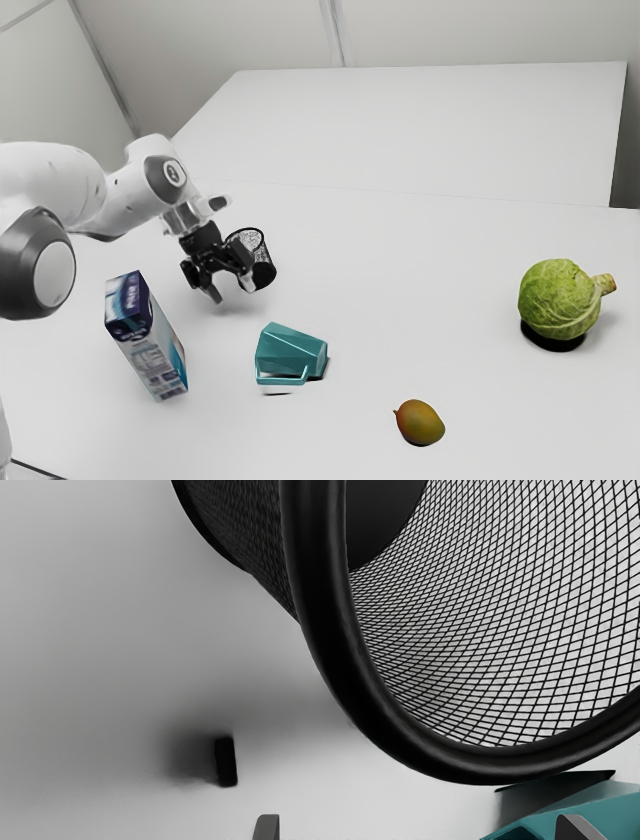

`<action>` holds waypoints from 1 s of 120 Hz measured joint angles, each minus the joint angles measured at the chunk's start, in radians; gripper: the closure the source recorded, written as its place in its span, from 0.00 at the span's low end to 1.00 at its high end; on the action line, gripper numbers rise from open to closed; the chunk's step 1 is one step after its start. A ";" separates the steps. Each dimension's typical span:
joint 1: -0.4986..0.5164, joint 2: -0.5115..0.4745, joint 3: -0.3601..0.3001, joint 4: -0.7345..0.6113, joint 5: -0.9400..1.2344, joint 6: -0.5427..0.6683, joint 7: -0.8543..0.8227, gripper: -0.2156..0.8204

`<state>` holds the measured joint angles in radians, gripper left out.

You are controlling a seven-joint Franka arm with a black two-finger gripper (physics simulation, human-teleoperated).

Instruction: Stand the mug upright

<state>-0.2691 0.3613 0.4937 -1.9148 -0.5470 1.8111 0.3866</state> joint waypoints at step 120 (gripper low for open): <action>-0.122 -0.070 0.037 -0.100 -0.097 -0.113 -0.060 0.21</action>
<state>-0.3907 0.2912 0.5305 -2.0144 -0.6440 1.6978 0.3263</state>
